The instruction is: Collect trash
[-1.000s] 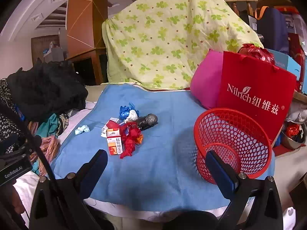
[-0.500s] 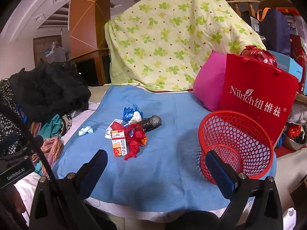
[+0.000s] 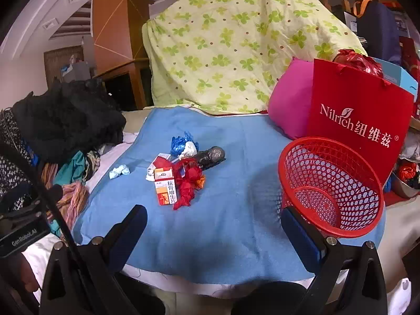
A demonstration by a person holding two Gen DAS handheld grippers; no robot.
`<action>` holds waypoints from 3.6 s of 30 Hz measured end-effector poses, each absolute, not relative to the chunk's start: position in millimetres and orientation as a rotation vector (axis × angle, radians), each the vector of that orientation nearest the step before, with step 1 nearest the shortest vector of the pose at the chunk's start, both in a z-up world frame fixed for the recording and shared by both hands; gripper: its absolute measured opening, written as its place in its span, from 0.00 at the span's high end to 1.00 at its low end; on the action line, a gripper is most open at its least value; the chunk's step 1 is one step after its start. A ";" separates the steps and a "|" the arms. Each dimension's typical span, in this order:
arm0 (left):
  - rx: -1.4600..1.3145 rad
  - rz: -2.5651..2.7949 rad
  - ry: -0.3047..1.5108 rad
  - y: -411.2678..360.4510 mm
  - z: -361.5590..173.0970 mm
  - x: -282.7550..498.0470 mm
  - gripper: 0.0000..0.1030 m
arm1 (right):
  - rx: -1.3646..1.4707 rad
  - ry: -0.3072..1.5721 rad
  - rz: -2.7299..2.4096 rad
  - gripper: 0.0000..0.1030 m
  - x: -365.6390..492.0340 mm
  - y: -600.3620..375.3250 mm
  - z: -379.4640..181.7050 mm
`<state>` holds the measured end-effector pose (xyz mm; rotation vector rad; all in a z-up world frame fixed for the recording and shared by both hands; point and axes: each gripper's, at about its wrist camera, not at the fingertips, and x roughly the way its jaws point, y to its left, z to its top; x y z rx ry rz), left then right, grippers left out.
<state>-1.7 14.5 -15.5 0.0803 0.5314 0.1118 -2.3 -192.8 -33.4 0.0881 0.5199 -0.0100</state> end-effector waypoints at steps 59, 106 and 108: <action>0.141 0.001 0.637 6.4 -136.4 150.5 0.00 | 0.615 1.004 0.414 0.62 311.9 -177.0 -194.8; 0.042 -0.166 0.671 -47.7 -117.9 185.6 0.51 | 0.418 0.682 0.310 0.68 222.2 -225.0 -116.7; 0.062 -0.202 0.650 -53.9 -103.2 178.1 0.51 | 0.427 0.611 0.330 0.68 202.6 -229.0 -97.7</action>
